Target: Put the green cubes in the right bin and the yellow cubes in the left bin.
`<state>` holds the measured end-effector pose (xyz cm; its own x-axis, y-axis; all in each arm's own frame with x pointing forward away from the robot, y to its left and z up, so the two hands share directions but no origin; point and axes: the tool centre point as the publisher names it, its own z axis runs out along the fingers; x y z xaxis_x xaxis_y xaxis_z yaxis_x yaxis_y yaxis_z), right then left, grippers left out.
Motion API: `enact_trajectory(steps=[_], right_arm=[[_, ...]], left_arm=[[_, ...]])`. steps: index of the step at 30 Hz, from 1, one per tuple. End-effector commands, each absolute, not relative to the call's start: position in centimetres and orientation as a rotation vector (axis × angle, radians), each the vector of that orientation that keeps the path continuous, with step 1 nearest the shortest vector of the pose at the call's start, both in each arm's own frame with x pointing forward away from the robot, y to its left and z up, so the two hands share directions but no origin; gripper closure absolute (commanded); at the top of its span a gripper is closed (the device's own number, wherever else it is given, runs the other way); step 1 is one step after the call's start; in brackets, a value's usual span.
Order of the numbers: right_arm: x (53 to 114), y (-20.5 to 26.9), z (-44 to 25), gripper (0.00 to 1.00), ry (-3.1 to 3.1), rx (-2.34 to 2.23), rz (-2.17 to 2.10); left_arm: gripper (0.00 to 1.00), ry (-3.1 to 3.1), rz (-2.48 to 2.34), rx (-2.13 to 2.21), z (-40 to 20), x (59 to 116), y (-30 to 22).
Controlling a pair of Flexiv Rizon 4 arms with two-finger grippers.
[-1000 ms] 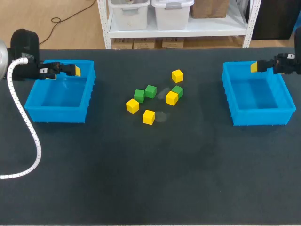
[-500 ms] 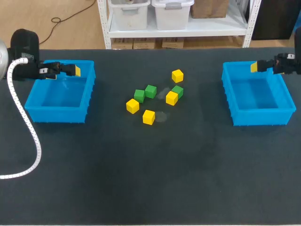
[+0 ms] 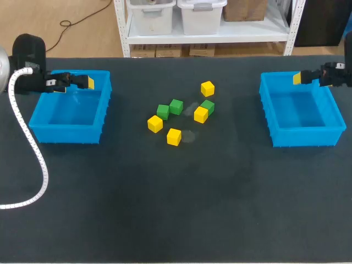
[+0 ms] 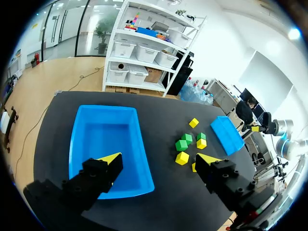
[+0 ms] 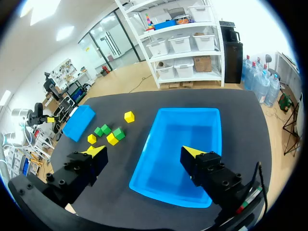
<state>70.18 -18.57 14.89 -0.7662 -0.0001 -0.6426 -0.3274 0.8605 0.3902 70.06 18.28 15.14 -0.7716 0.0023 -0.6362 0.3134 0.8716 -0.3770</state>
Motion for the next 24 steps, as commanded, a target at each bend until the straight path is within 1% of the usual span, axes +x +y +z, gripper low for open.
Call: enact_trajectory(steps=[1,15,24], right_arm=[[70.1,-18.6,14.9,0.00,2.372,-0.236,0.647],[76.6,-16.2,19.0,0.00,2.401,-0.537,0.479],[80.1,-12.7,21.6,0.00,2.386,-1.003,0.254]], left_arm=[[0.00,2.376,-0.634,0.231,15.0,70.0,18.4],[0.00,2.376,-0.634,0.231,15.0,70.0,18.4],[0.00,2.376,-0.634,0.231,15.0,70.0,18.4]])
